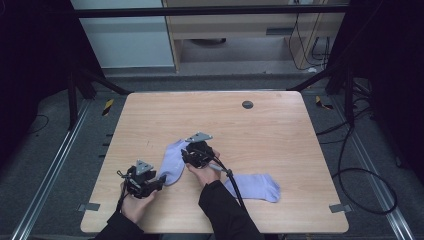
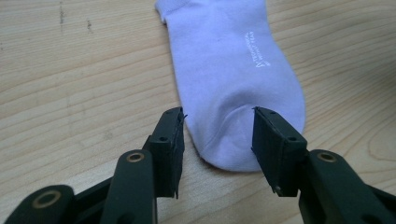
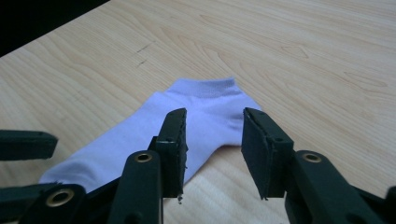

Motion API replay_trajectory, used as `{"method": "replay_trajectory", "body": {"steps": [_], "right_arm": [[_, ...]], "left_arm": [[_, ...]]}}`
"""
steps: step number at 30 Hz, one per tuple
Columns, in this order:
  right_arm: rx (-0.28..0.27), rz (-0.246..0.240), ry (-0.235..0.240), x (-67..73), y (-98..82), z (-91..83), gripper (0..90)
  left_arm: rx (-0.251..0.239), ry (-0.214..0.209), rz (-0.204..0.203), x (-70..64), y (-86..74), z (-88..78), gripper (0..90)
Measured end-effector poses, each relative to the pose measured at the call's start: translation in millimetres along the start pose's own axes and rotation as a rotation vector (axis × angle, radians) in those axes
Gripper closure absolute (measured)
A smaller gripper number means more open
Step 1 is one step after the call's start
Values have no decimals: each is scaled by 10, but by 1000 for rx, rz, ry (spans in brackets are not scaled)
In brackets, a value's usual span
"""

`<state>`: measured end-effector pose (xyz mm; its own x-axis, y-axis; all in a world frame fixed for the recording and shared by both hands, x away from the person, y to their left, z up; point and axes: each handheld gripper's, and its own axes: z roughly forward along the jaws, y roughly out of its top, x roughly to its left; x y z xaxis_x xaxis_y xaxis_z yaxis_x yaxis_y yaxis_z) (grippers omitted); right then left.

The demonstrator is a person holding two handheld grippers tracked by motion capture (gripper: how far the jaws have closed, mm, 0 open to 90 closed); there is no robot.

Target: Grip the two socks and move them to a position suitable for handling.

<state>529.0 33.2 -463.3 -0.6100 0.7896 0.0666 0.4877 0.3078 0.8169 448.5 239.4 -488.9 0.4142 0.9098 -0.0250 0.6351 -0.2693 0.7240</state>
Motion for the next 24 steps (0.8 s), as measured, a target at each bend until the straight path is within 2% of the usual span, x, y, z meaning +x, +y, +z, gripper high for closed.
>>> {"method": "replay_trajectory", "body": {"steps": [3,6,10,13,14,21,24], "right_arm": [[13,-7,-11,-37,28,124,624],[36,15,-21,-101,27,263,632],[61,12,-41,-179,15,425,639],[77,38,-49,-247,-10,532,652],[84,44,-50,-258,-18,553,657],[91,10,-52,-256,-11,615,696],[101,16,-49,-260,-16,632,726]], "left_arm": [[1,9,-3,20,2,-11,537],[7,10,-9,26,-2,-1,547],[17,12,-7,28,-2,12,567],[23,16,-8,30,-3,15,587],[24,16,-10,29,-4,17,591],[53,19,-2,27,-8,52,637],[53,17,0,30,-5,54,649]]}}
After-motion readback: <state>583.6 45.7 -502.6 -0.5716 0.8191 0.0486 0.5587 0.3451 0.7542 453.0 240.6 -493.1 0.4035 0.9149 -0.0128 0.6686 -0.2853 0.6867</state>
